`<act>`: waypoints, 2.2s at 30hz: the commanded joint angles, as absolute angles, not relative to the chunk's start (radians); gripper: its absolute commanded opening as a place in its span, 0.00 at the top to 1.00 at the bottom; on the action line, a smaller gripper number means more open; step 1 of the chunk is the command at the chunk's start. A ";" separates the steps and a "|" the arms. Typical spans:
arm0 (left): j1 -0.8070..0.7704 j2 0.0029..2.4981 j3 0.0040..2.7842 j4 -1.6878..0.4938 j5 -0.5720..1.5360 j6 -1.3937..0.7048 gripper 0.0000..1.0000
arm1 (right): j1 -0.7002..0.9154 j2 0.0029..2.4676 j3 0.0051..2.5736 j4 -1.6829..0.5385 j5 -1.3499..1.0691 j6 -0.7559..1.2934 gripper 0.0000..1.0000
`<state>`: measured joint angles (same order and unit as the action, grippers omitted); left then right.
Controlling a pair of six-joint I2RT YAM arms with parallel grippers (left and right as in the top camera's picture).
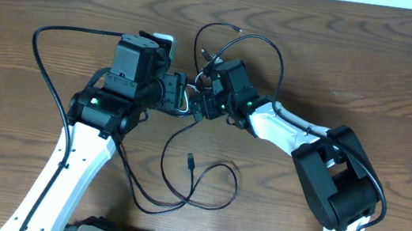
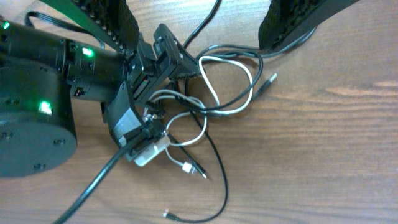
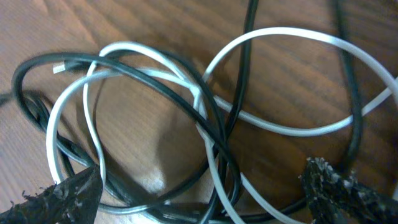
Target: Untangle cables
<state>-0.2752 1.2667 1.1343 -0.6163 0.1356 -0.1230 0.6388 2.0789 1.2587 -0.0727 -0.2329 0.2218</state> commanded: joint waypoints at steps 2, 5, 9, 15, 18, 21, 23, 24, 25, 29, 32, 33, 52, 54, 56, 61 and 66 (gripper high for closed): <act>-0.272 1.253 1.146 -0.632 0.150 -0.107 0.32 | 0.654 2.087 1.262 -0.180 -0.244 0.114 0.01; -0.272 1.253 1.146 -0.637 0.150 -0.107 0.32 | 0.656 2.087 1.262 -0.235 -0.228 0.088 0.01; -0.272 1.253 1.146 -0.655 0.150 -0.106 0.32 | 0.656 2.087 1.262 -0.310 -0.177 0.088 0.01; -0.272 1.253 1.146 -0.659 0.150 -0.106 0.32 | 0.656 2.087 1.262 -0.453 -0.154 0.134 0.94; -0.272 1.253 1.146 -0.658 0.150 -0.106 0.32 | 0.656 2.087 1.262 -0.485 -0.128 0.181 0.99; -0.272 1.253 1.145 -0.659 0.150 -0.106 0.32 | 0.656 2.087 1.262 -0.481 -0.113 0.215 0.99; -0.272 1.253 1.145 -0.663 0.150 -0.106 0.32 | 0.655 2.087 1.262 -0.462 -0.111 0.223 0.99; -0.272 1.253 1.145 -0.666 0.150 -0.106 0.32 | 0.655 2.084 1.262 -0.452 -0.111 0.226 0.99; -0.272 1.253 1.145 -0.670 0.150 -0.106 0.32 | 0.655 2.078 1.263 -0.441 -0.111 0.228 0.99; -0.272 1.253 1.145 -0.675 0.150 -0.106 0.32 | 0.656 2.010 1.277 -0.415 -0.112 0.212 0.99; -0.272 1.253 1.145 -0.675 0.150 -0.106 0.32 | 0.656 1.917 1.298 -0.414 -0.112 0.157 0.99; -0.272 1.253 1.145 -0.675 0.150 -0.106 0.32 | 0.656 1.877 1.303 -0.412 -0.110 0.141 0.99; -0.272 1.253 1.145 -0.682 0.150 -0.106 0.32 | 0.638 1.476 1.309 -0.412 0.036 0.115 0.99; -0.272 1.253 1.145 -0.685 0.150 -0.106 0.32 | 0.638 1.476 1.309 -0.421 0.039 0.115 0.99; -0.272 1.253 1.145 -0.688 0.149 -0.106 0.32 | 0.638 1.476 1.309 -0.418 0.037 0.116 0.99; -0.272 1.253 1.145 -0.688 0.150 -0.106 0.32 | 0.639 1.476 1.309 -0.420 -0.049 0.119 0.90; -0.272 1.253 1.145 -0.688 0.150 -0.106 0.32 | 0.651 1.476 1.309 -0.395 -0.391 0.116 0.88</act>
<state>-0.2752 1.2667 1.1343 -0.6842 0.1452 -0.1230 0.6392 1.4750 1.2968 -0.4080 -0.1497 0.1230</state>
